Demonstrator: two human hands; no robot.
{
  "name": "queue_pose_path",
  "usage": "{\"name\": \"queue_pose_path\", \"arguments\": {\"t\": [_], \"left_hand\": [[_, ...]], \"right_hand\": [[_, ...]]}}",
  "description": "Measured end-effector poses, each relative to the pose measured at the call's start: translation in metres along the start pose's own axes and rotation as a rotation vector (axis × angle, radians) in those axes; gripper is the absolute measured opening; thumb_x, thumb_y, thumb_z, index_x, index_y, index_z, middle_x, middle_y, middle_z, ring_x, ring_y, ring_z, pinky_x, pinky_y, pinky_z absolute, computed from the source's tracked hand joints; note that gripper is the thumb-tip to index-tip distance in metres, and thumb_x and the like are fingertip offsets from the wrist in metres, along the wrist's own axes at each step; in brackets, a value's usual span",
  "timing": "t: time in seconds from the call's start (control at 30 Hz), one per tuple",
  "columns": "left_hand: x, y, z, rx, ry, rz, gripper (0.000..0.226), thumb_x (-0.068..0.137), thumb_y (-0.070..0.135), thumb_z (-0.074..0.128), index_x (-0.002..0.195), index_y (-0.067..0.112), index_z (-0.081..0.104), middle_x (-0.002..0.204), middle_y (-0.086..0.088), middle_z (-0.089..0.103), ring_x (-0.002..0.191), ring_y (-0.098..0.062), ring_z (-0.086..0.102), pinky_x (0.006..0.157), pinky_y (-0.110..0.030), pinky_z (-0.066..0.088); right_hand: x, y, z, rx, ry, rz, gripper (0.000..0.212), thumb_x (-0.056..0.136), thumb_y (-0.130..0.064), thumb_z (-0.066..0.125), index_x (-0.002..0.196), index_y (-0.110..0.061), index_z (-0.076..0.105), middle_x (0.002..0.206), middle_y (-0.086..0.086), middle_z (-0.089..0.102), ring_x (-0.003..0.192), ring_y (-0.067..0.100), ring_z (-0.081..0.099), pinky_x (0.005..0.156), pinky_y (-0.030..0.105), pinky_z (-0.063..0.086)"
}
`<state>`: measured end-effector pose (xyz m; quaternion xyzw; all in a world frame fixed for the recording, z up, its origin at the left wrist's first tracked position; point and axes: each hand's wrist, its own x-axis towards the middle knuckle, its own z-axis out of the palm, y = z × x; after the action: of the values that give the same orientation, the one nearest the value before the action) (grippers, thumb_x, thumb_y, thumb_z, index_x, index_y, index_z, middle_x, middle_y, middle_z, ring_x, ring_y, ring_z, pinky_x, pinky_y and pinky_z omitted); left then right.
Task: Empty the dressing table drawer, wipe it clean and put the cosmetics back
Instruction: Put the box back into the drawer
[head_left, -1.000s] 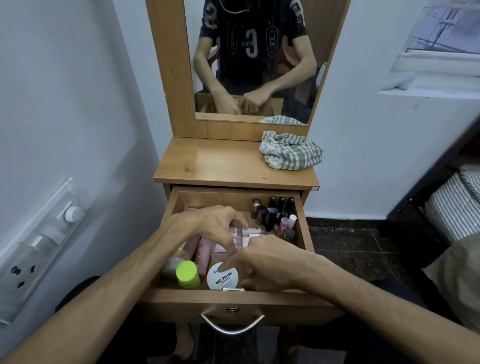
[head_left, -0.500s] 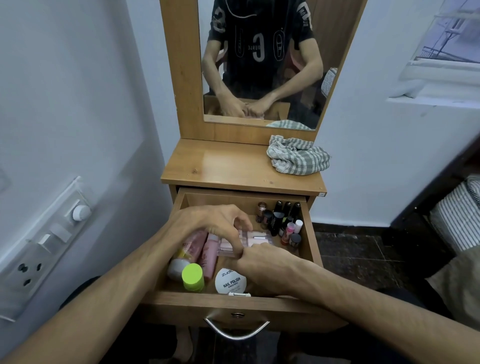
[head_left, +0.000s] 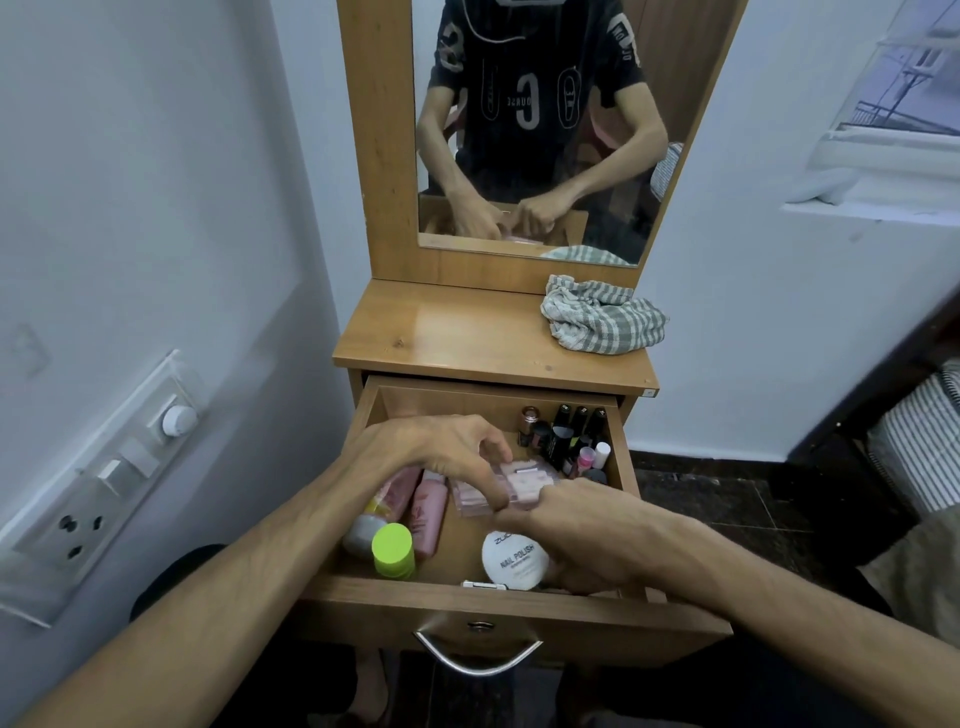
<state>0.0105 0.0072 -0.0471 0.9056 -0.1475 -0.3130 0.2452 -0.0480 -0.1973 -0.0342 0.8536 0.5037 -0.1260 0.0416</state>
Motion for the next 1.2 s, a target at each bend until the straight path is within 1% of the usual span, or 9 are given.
{"name": "queue_pose_path", "arguments": {"t": [0.1, 0.2, 0.3, 0.47, 0.6, 0.7, 0.87, 1.07, 1.2], "left_hand": [[0.0, 0.002, 0.001, 0.005, 0.014, -0.01, 0.081, 0.057, 0.047, 0.085, 0.131, 0.028, 0.059, 0.112, 0.006, 0.065, 0.103, -0.014, 0.063, 0.096, -0.038, 0.053], [-0.002, 0.004, 0.003, 0.098, 0.004, -0.019, 0.083, 0.057, 0.046, 0.09, 0.133, 0.034, 0.057, 0.114, 0.01, 0.062, 0.101, -0.011, 0.061, 0.095, -0.036, 0.053], [-0.006, 0.009, 0.01, 0.199, 0.017, -0.035, 0.091, 0.057, 0.045, 0.09, 0.138, 0.036, 0.05, 0.122, 0.01, 0.058, 0.108, -0.015, 0.058, 0.098, -0.04, 0.052], [-0.011, 0.018, 0.027, 0.388, -0.013, -0.028, 0.107, 0.056, 0.043, 0.092, 0.147, 0.032, 0.039, 0.137, 0.002, 0.05, 0.125, -0.024, 0.05, 0.104, -0.045, 0.047], [-0.01, 0.012, 0.047, 0.52, -0.015, -0.021, 0.115, 0.063, 0.041, 0.089, 0.157, 0.027, 0.024, 0.156, -0.007, 0.029, 0.146, -0.031, 0.028, 0.121, -0.054, 0.024], [-0.011, 0.007, 0.053, 0.554, 0.017, 0.05, 0.114, 0.064, 0.046, 0.087, 0.157, 0.024, 0.026, 0.162, -0.005, 0.023, 0.15, -0.028, 0.022, 0.124, -0.054, 0.016], [-0.024, 0.008, 0.031, 0.268, -0.008, -0.005, 0.09, 0.063, 0.05, 0.089, 0.141, 0.03, 0.049, 0.141, 0.008, 0.054, 0.132, -0.018, 0.049, 0.112, -0.039, 0.04], [-0.035, -0.021, -0.002, 0.168, 0.351, -0.017, 0.042, 0.071, 0.015, 0.064, 0.108, 0.034, 0.073, 0.104, 0.009, 0.071, 0.095, -0.01, 0.064, 0.077, -0.021, 0.052], [-0.044, -0.028, -0.01, 0.065, 0.378, -0.028, 0.035, 0.067, 0.031, 0.063, 0.101, 0.036, 0.074, 0.096, 0.01, 0.072, 0.093, -0.009, 0.066, 0.085, -0.04, 0.057]], "right_hand": [[-0.015, 0.007, -0.005, 0.033, 0.007, 0.043, 0.078, 0.082, -0.024, 0.075, 0.149, -0.038, 0.038, 0.106, -0.007, 0.065, 0.091, 0.019, 0.059, 0.079, 0.035, 0.049], [-0.031, 0.009, -0.023, 0.104, 0.031, 0.092, 0.068, 0.084, -0.037, 0.078, 0.144, -0.038, 0.047, 0.069, -0.02, 0.043, 0.063, 0.0, 0.044, 0.065, 0.021, 0.035], [-0.042, 0.011, -0.036, 0.232, 0.107, 0.142, 0.061, 0.077, -0.05, 0.083, 0.13, -0.041, 0.054, 0.071, -0.025, 0.055, 0.068, -0.005, 0.054, 0.063, 0.012, 0.039], [-0.042, 0.024, -0.036, 0.359, 0.215, 0.266, 0.06, 0.076, -0.046, 0.086, 0.128, -0.037, 0.06, 0.062, -0.016, 0.062, 0.063, 0.004, 0.062, 0.058, 0.023, 0.049], [-0.029, 0.031, -0.028, 0.295, 0.3, 0.363, 0.059, 0.074, -0.051, 0.084, 0.126, -0.035, 0.062, 0.061, -0.022, 0.056, 0.064, -0.002, 0.058, 0.055, 0.015, 0.035], [-0.012, 0.033, -0.024, 0.204, 0.339, 0.404, 0.063, 0.072, -0.057, 0.082, 0.127, -0.034, 0.062, 0.086, -0.016, 0.069, 0.085, 0.008, 0.066, 0.063, 0.023, 0.042], [0.019, 0.029, -0.029, 0.112, 0.325, 0.509, 0.057, 0.076, -0.056, 0.079, 0.119, -0.022, 0.065, 0.108, 0.001, 0.071, 0.099, 0.025, 0.065, 0.077, 0.035, 0.05], [0.055, 0.023, -0.016, 0.104, 0.261, 0.575, 0.041, 0.081, -0.043, 0.078, 0.107, -0.014, 0.065, 0.106, 0.008, 0.067, 0.093, 0.029, 0.062, 0.071, 0.033, 0.04], [0.074, 0.022, -0.002, 0.145, 0.229, 0.588, 0.041, 0.085, -0.041, 0.077, 0.109, -0.01, 0.064, 0.111, 0.012, 0.067, 0.103, 0.033, 0.065, 0.072, 0.035, 0.042]]}}
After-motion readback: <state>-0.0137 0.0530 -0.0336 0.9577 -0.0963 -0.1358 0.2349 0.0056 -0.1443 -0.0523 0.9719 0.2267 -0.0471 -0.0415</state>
